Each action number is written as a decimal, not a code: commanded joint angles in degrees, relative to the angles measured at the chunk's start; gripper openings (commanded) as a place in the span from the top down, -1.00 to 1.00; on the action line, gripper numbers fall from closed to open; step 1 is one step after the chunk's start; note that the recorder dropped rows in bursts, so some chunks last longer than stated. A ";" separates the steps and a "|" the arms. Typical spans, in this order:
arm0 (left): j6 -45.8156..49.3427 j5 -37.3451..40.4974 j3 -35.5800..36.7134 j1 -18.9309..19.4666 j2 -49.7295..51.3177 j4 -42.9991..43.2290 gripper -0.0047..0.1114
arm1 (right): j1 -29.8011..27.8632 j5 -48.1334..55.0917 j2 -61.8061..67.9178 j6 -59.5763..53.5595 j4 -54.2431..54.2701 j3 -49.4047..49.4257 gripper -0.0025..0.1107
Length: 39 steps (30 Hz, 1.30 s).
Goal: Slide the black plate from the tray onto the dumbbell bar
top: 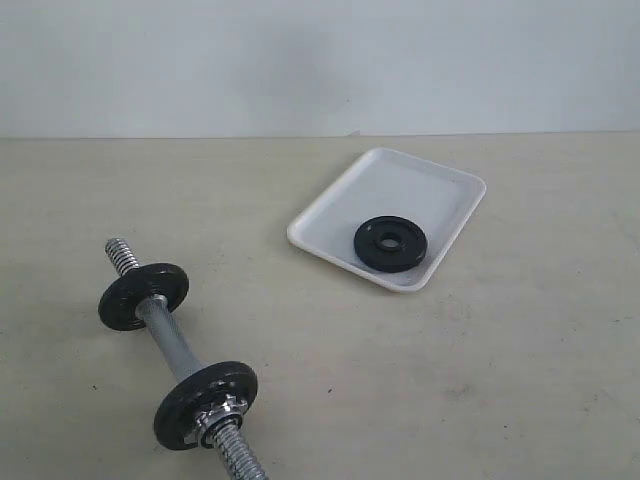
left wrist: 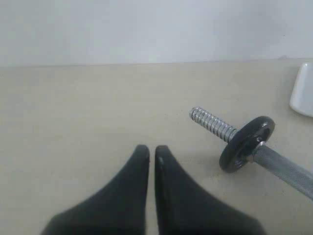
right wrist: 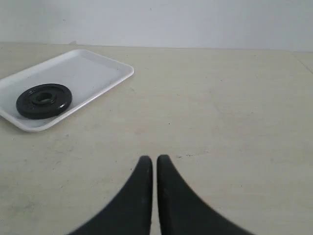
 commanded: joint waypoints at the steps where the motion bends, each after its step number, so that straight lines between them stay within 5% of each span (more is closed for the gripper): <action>1: -0.40 0.10 -0.13 0.10 -0.20 0.05 0.84 | 0.21 -0.30 -0.27 -0.18 -0.48 -0.06 0.93; 39: -0.40 0.10 -0.13 0.10 -0.20 0.05 0.84 | 0.21 -1.81 -0.27 -0.18 -0.48 -0.06 0.93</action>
